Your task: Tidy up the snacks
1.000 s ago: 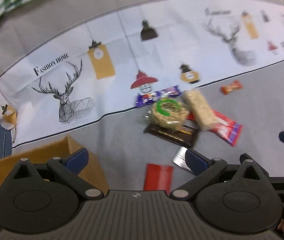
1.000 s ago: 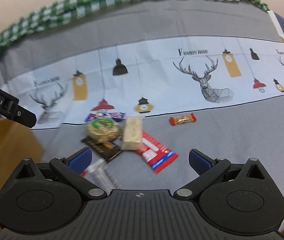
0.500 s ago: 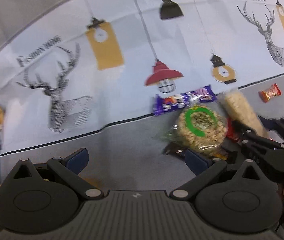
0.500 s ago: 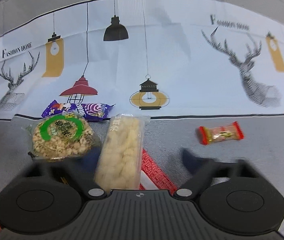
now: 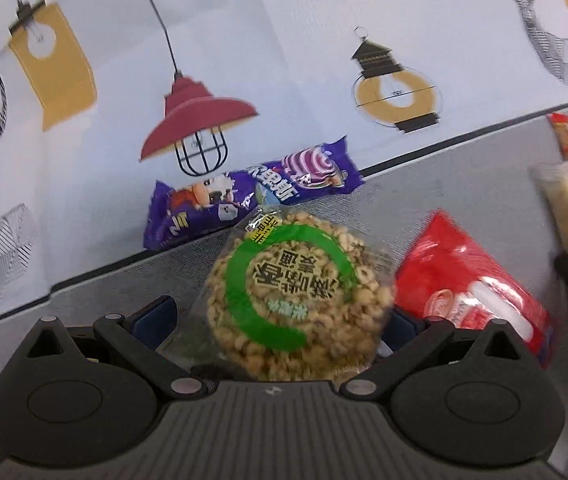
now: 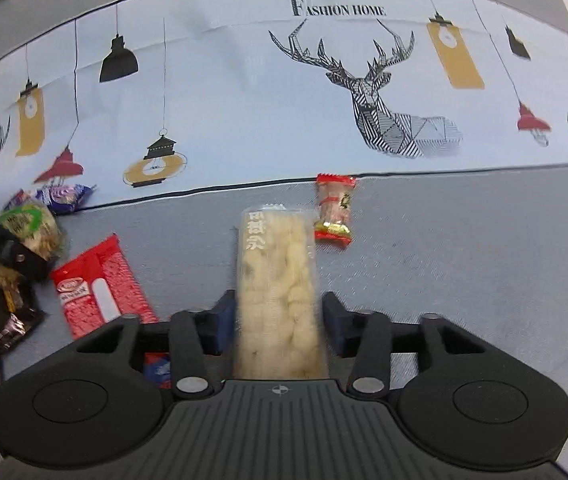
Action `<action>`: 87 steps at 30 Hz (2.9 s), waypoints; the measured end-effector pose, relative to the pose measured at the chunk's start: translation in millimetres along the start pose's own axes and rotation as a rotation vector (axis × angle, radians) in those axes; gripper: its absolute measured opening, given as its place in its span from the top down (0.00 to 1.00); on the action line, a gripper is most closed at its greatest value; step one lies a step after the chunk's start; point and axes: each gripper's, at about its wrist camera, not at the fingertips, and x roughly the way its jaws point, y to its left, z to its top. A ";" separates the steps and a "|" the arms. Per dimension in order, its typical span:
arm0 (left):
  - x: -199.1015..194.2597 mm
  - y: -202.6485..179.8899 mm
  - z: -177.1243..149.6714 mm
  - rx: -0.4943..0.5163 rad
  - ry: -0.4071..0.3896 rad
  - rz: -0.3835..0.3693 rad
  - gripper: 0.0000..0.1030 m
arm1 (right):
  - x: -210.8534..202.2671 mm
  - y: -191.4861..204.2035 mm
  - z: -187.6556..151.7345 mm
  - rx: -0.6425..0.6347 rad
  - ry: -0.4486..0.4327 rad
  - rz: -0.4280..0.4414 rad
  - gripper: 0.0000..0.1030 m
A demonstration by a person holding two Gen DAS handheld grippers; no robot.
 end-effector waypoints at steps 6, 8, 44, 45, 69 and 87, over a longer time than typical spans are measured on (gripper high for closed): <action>-19.7 11.4 3.9 -0.053 -0.043 -0.001 0.19 | 1.5 0.6 -2.7 -0.007 -0.037 -0.040 0.50; -39.4 18.3 0.6 -0.070 -0.095 -0.015 0.19 | -6.2 4.8 0.5 -0.026 -0.041 -0.038 0.63; -358.0 111.1 -503.1 -0.388 -0.373 0.065 0.19 | -460.8 231.4 -125.9 -0.260 -0.209 0.504 0.63; -360.4 112.1 -508.5 -0.395 -0.378 0.056 0.19 | -466.5 232.6 -126.2 -0.264 -0.214 0.503 0.63; -388.4 111.5 -546.1 -0.423 -0.497 0.035 0.19 | -515.2 253.8 -145.6 -0.370 -0.294 0.498 0.63; -380.5 110.7 -541.0 -0.444 -0.469 0.034 0.19 | -505.3 259.6 -146.8 -0.377 -0.263 0.503 0.63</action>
